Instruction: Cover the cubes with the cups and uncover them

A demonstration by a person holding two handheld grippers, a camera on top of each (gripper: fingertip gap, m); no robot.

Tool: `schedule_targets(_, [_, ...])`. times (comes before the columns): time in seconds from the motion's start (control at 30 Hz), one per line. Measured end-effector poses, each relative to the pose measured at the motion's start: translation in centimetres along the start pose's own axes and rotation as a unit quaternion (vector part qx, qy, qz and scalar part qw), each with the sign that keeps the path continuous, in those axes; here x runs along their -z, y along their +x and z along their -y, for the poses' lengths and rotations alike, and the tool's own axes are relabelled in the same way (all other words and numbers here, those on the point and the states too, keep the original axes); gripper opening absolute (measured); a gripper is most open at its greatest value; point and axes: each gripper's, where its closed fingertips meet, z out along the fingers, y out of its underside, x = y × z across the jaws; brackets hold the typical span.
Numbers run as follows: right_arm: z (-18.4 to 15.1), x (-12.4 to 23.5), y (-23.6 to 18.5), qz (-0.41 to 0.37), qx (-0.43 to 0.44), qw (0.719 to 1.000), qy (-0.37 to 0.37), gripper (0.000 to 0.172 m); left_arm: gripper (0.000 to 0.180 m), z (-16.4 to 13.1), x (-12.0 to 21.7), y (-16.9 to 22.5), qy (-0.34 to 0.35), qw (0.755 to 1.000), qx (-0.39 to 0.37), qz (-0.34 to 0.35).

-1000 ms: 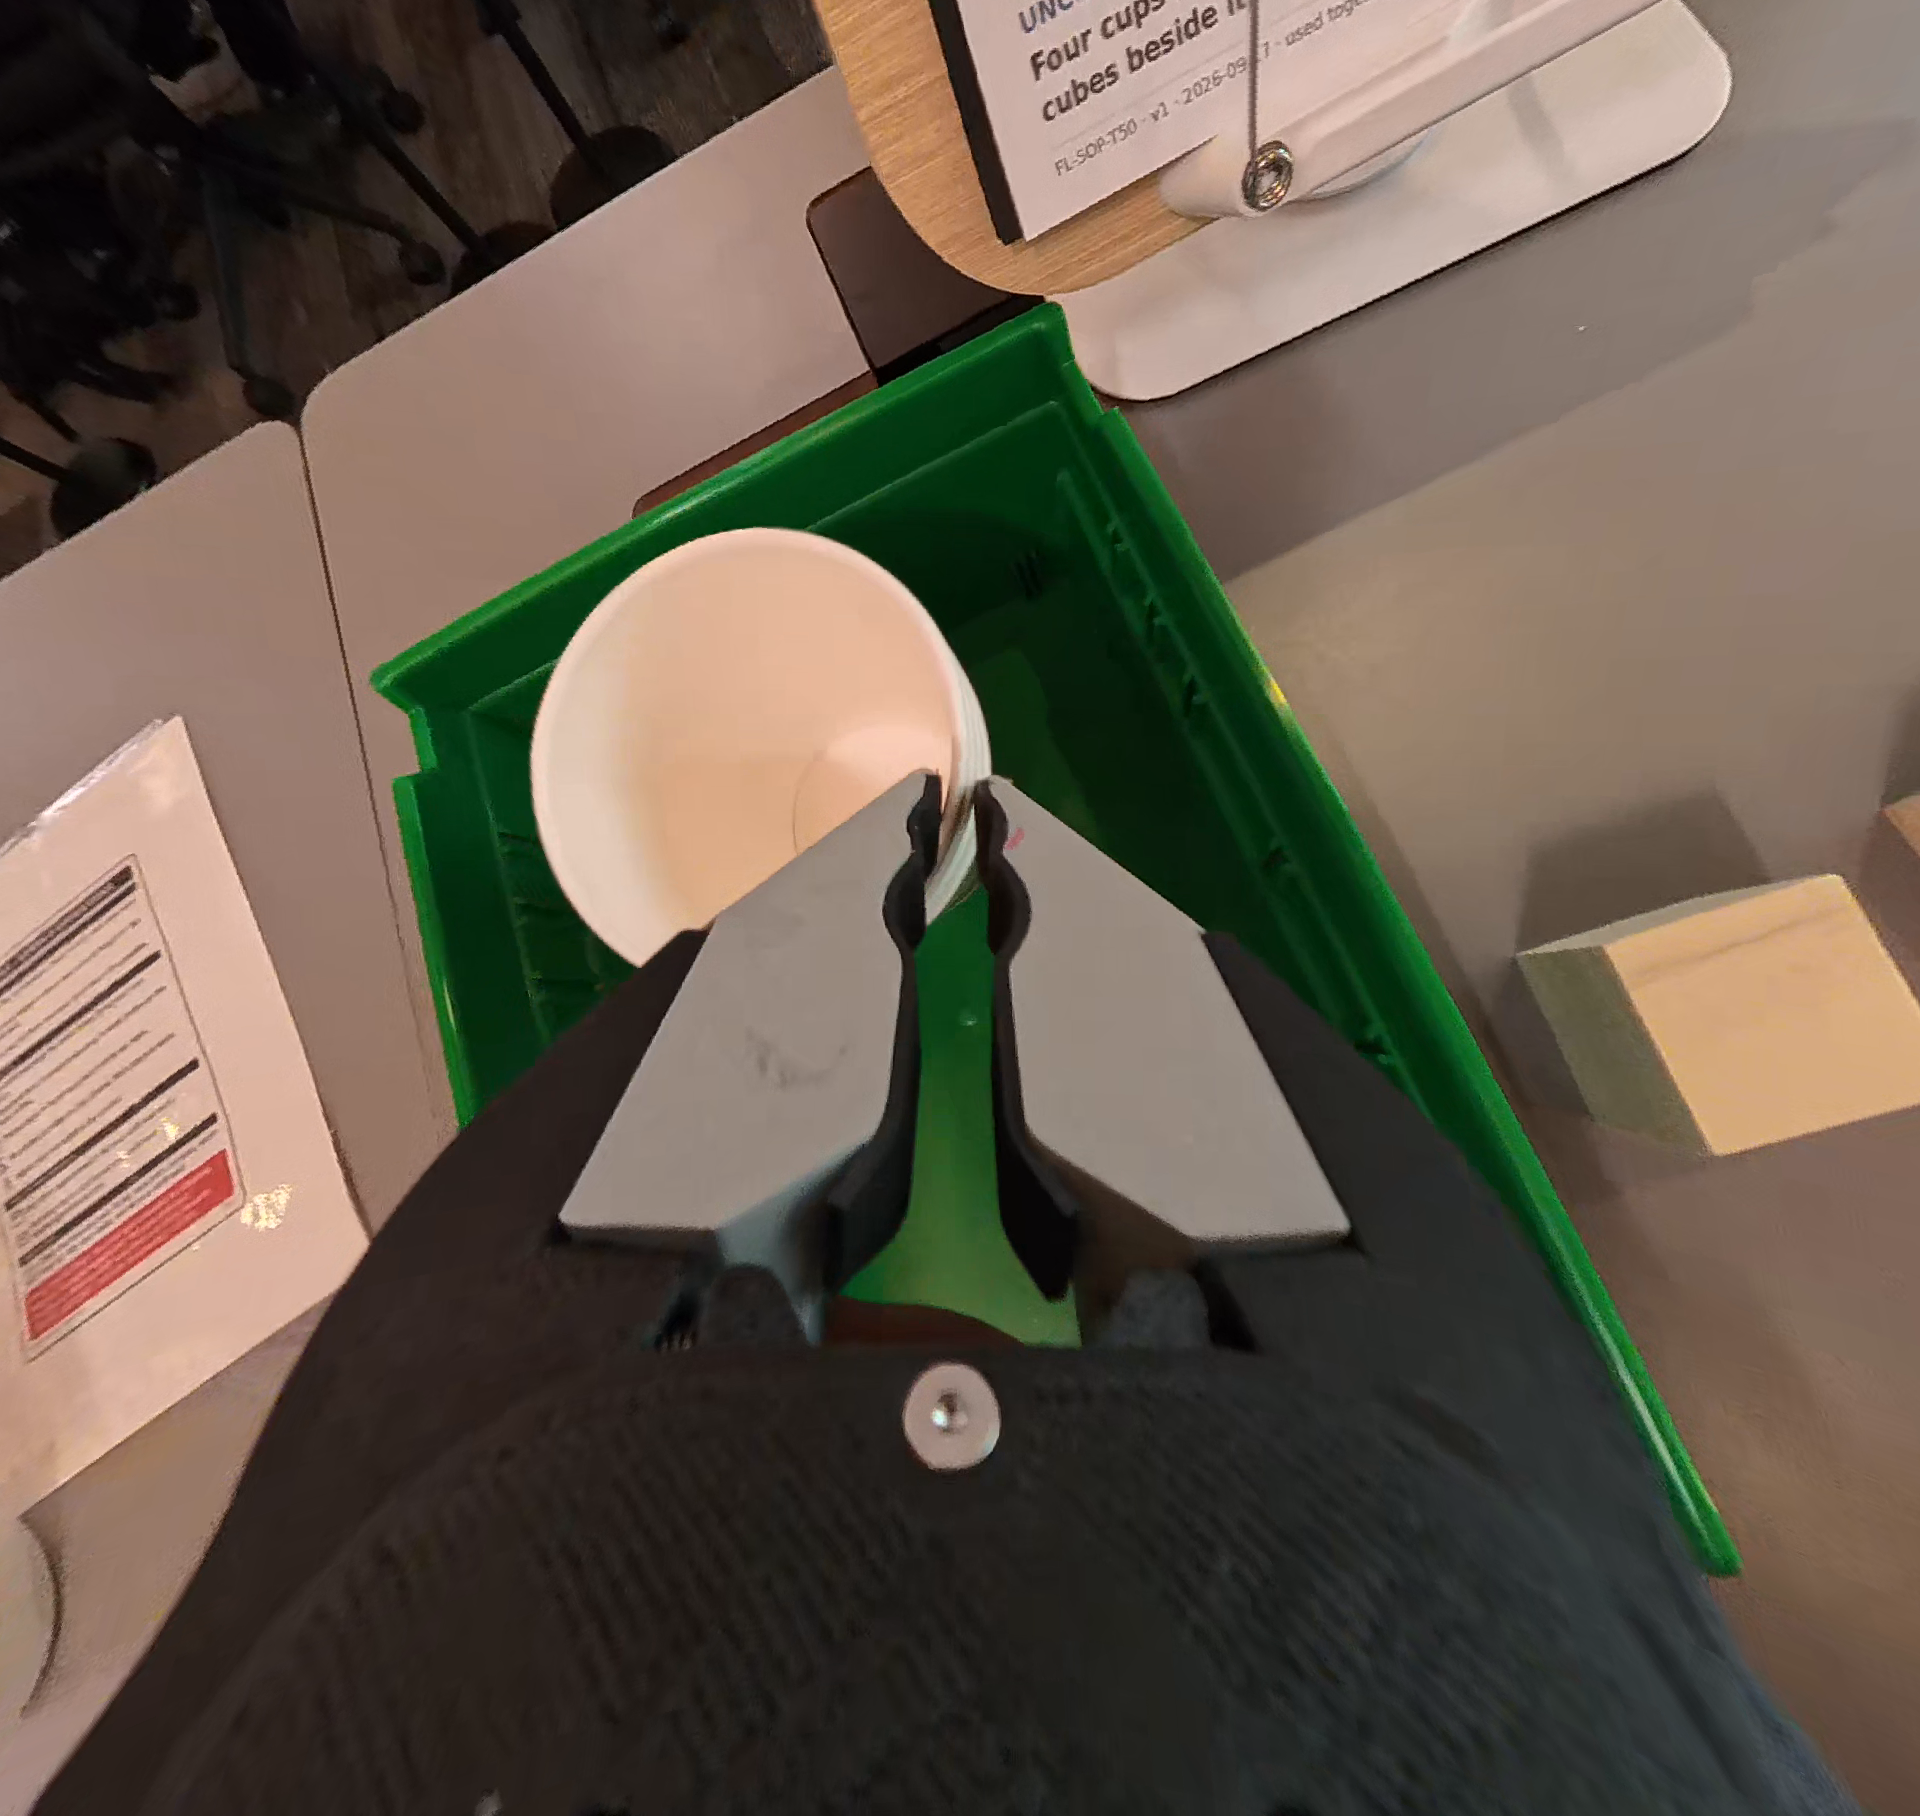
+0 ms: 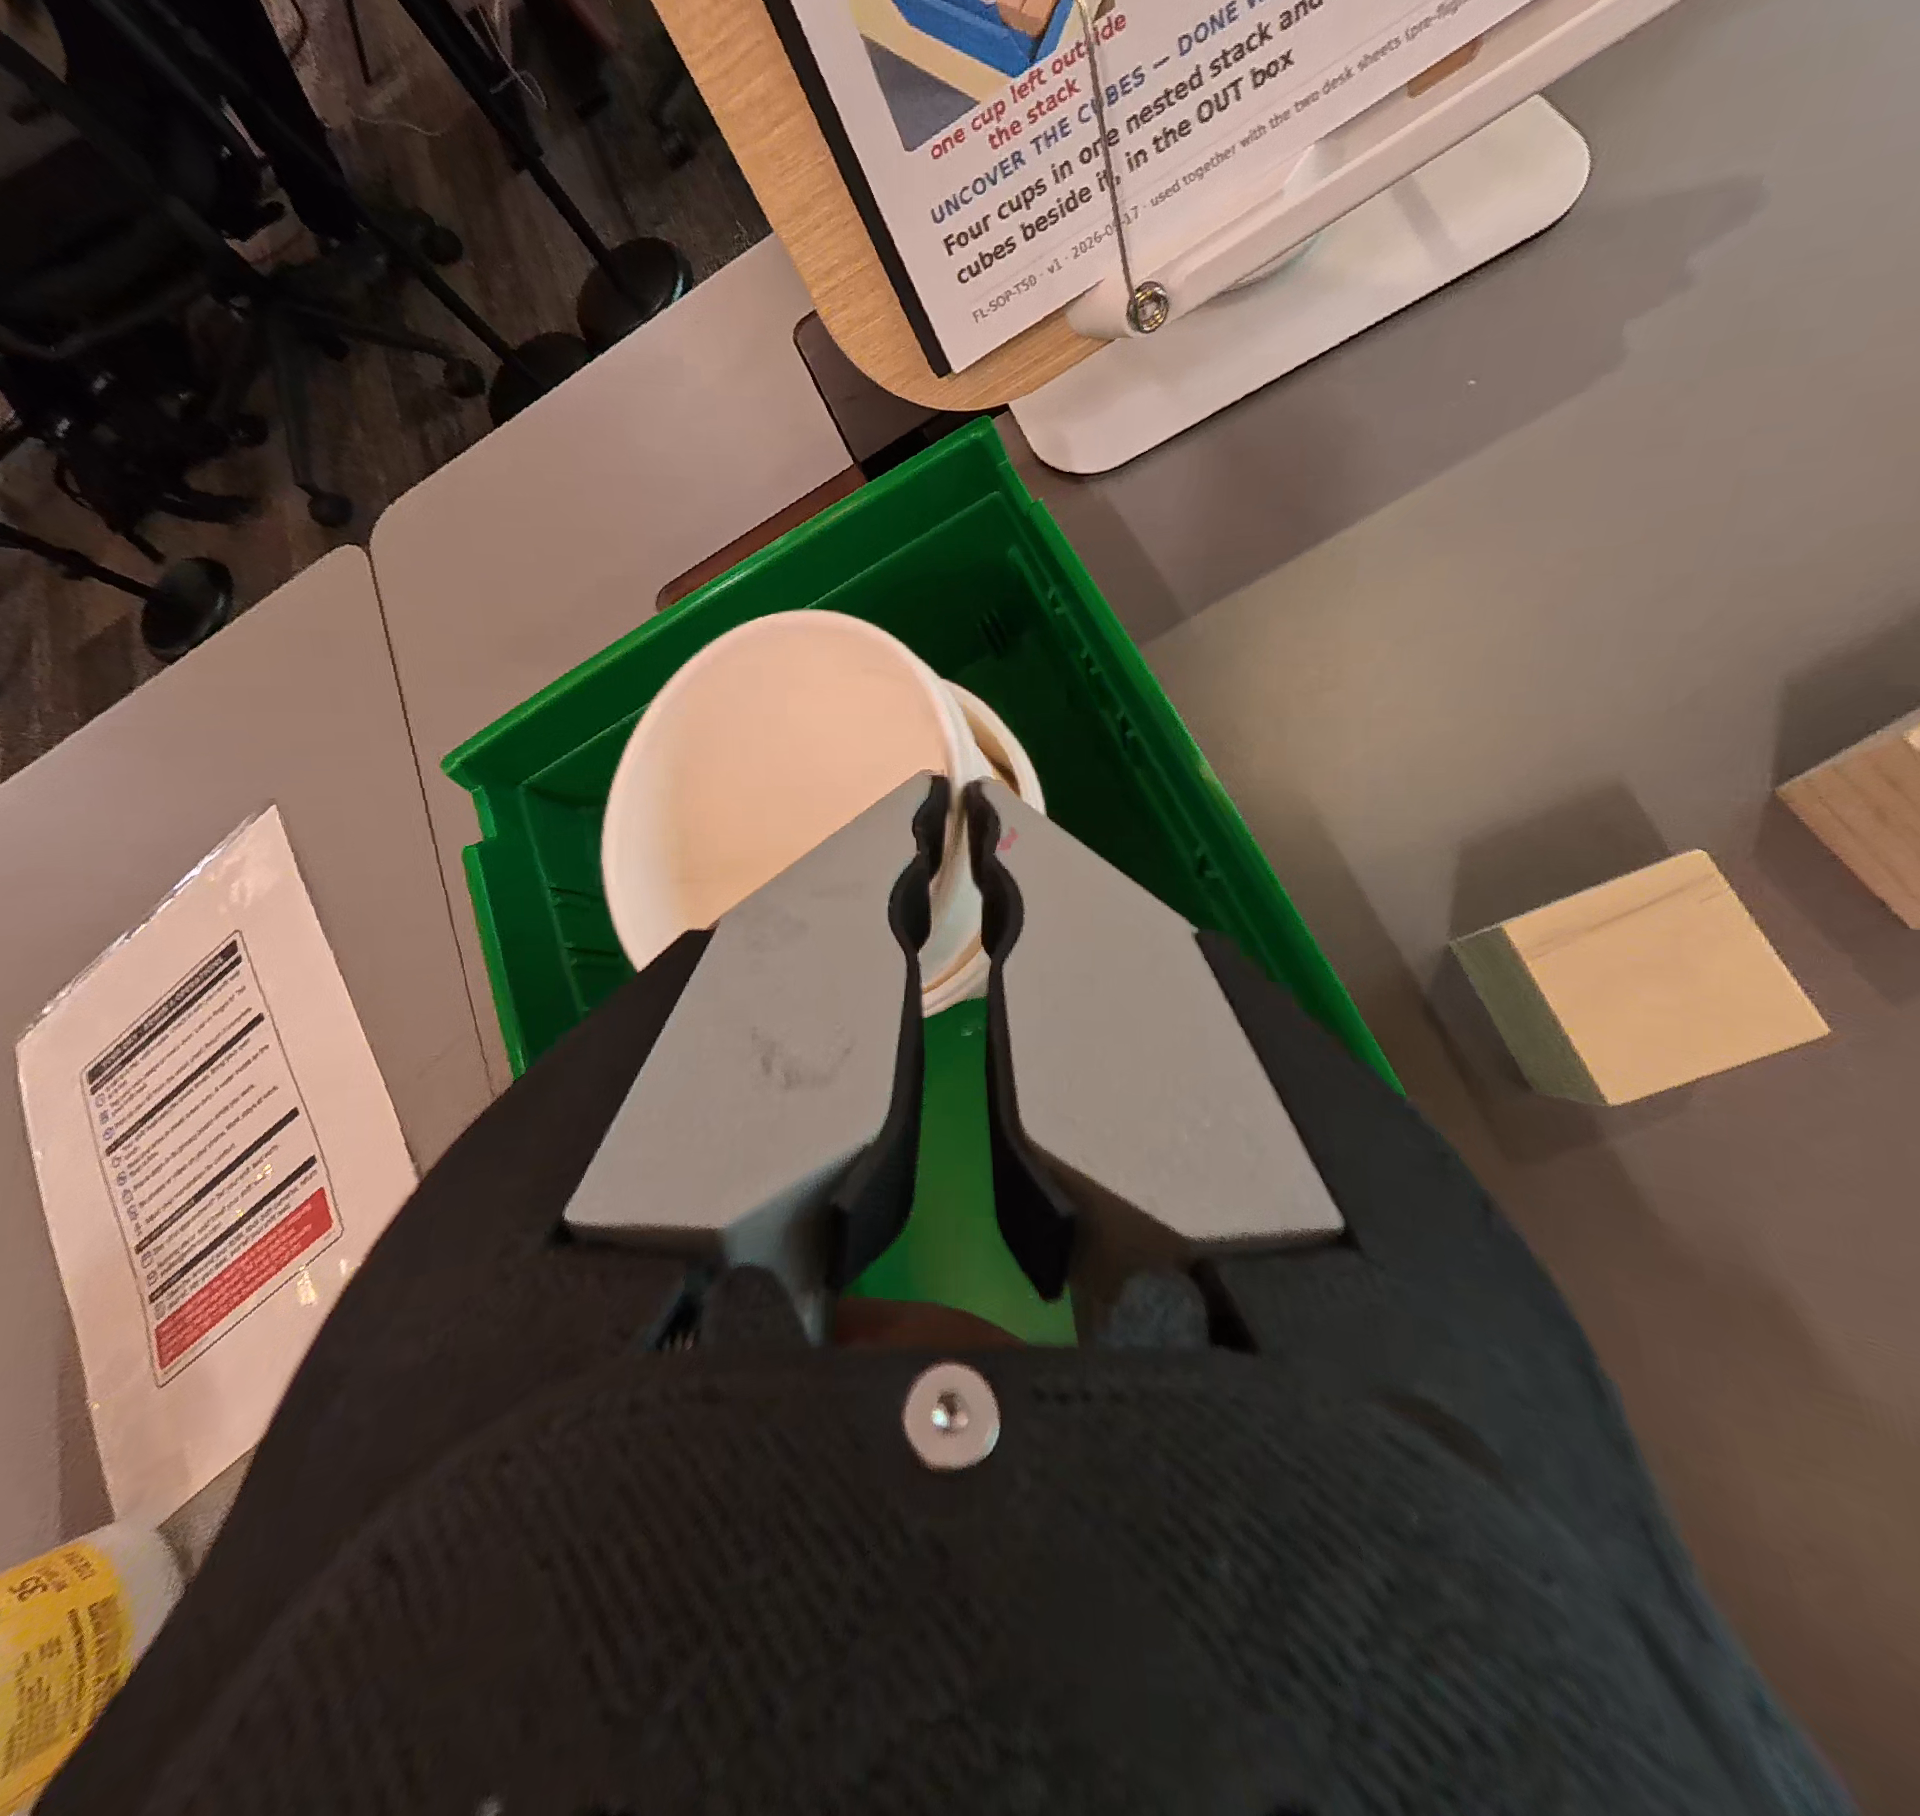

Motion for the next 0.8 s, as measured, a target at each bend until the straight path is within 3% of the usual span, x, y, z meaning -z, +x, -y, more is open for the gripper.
schedule_targets(0.1, [0.0, 0.0, 0.0, 0.000, 0.000, 1.000, 0.000, 0.047, 0.002, 0.1, 0.3, 1.1, -0.002, 0.999, 0.002, -0.034])
schedule_targets(0.27, [0.0, 0.1, 0.0, -0.002, 0.003, 1.000, 0.000, 0.046, 0.002, -1.1, 0.0, 0.6, -0.030, 0.999, -0.026, -0.005])
schedule_targets(0.4, [0.1, 0.1, 0.1, -0.003, 0.002, 1.000, 0.001, 0.046, 0.002, -0.3, 0.4, -0.4, -0.013, 0.999, -0.038, 0.031])
schedule_targets(0.5, [0.0, 0.1, 0.0, -0.002, 0.003, 1.000, -0.001, 0.046, 0.002, 1.1, 1.5, -1.0, 0.013, 0.997, -0.050, 0.057])
schedule_targets(0.67, [0.0, 0.1, 0.0, -0.003, 0.004, 1.000, 0.000, 0.046, 0.002, 5.0, 5.1, -2.8, 0.083, 0.979, -0.098, 0.159])
schedule_targets(0.8, [0.1, 0.1, 0.0, 0.004, -0.008, 1.000, 0.003, 0.048, 0.002, 9.0, 9.2, -1.2, 0.149, 0.958, -0.144, 0.197])
